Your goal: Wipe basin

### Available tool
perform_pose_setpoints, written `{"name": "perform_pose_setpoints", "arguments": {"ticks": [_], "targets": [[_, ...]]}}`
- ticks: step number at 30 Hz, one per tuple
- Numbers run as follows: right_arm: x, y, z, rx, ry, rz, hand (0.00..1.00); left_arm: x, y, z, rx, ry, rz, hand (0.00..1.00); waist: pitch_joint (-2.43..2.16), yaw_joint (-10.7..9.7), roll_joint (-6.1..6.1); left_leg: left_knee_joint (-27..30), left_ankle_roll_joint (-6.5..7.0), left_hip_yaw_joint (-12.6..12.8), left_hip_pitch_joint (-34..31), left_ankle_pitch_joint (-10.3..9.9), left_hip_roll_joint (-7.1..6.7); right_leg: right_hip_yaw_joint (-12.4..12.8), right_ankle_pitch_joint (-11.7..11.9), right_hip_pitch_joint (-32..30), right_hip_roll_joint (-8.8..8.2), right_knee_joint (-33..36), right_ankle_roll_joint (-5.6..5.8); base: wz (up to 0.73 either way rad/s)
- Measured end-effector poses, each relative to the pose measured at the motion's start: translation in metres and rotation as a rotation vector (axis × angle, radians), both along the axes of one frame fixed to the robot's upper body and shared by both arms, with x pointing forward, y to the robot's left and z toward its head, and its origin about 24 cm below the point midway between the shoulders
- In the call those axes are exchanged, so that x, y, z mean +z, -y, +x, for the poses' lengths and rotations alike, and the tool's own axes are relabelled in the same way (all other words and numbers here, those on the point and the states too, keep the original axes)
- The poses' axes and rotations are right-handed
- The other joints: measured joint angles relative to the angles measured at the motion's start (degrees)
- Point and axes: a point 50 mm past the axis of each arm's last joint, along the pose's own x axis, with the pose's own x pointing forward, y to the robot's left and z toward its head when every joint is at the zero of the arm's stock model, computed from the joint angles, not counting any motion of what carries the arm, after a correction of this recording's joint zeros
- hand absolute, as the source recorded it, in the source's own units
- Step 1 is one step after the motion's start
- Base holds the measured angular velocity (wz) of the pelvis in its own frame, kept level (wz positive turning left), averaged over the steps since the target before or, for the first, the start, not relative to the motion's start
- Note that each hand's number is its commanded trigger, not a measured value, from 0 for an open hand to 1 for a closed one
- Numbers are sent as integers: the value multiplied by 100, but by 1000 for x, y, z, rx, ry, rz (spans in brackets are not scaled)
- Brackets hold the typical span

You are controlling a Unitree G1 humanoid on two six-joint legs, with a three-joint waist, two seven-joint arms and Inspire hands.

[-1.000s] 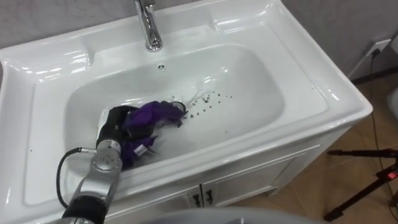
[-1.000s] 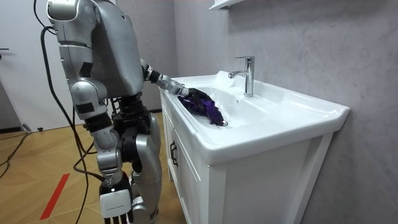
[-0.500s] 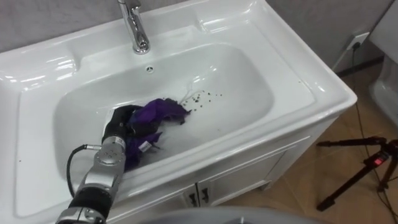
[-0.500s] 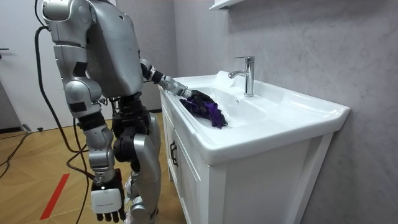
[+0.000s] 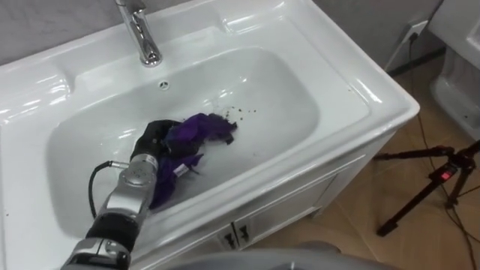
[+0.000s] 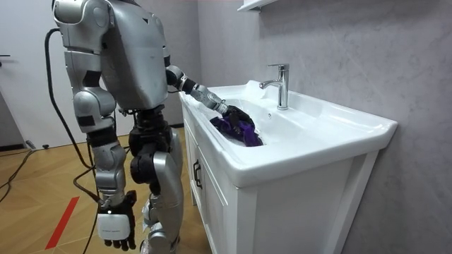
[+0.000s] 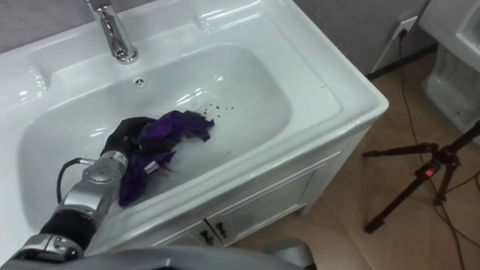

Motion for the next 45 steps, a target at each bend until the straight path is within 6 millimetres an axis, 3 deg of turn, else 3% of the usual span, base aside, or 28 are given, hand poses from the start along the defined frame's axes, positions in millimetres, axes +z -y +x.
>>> {"name": "perform_pose_setpoints", "arguments": {"ticks": [6, 14, 20, 24, 27, 31, 32, 34, 37, 39, 45], "targets": [[0, 0, -1, -3, -8, 1, 0, 8, 24, 14, -108, 22, -21, 100, 60, -218, 47, 0, -1, 23, -42, 1, 5, 14, -1, -6, 2, -60, 0, 1], [1, 3, -1, -12, 15, -17, 0, 16, 32, 26, -189, 28, 50, 100, 52, -383, 115, 5, -2, 151, -5, 1, 19, 150, 7, -1, 42, -115, -2, -7], [2, 5, -15, -24, -19, -36, 0, 18, 30, 30, -190, 14, 80, 100, 55, -518, 130, 2, -2, 214, 55, 1, 15, 197, 31, -8, 44, -120, 5, -5], [3, 11, -19, -61, -23, -66, 0, 22, 21, 36, -183, 8, 133, 100, 54, -602, 202, 3, -2, 446, 71, 1, 18, 483, 77, -100, 104, -61, 15, -32], [4, 12, -23, -60, -31, -86, 0, 24, 18, 40, -178, 10, 173, 100, 58, -752, 203, 4, -2, 539, 93, 1, 19, 564, 79, -125, 120, 5, 13, -18], [5, 12, -28, -61, -38, -97, 0, 28, 16, 45, -181, 31, 225, 100, 54, -768, 242, 2, -2, 681, 137, 1, 35, 754, 127, -210, 185, 84, -4, -26], [5, 12, -29, -59, -42, -98, 0, 28, 15, 45, -184, 38, 251, 100, 87, -769, 211, -6, -2, 728, 176, 0, 47, 820, 145, -188, 215, 83, -14, -32], [5, 14, -31, -57, -44, -102, 0, 30, 14, 47, -185, 55, 292, 100, 85, -781, 224, -5, -3, 842, 186, 0, 51, 951, 150, -256, 252, 93, -13, -28], [6, 17, -30, -60, -36, -108, 0, 39, 7, 54, -208, 102, 431, 100, 82, -852, 256, -39, -30, 853, 112, -46, 72, 1094, 197, -420, 337, 114, -11, -25], [7, 21, -30, -64, -32, -117, 0, 50, -4, 63, -214, 146, 551, 100, 56, -856, 292, -34, -44, 979, 77, -87, 122, 1245, 299, -460, 433, 84, -33, -37], [13, 34, -45, -68, -50, -160, 0, 74, -17, 80, -224, 240, 736, 100, 65, -884, 336, -17, -54, 987, 99, -92, 145, 1293, 340, -428, 468, 76, -49, -9]]}}
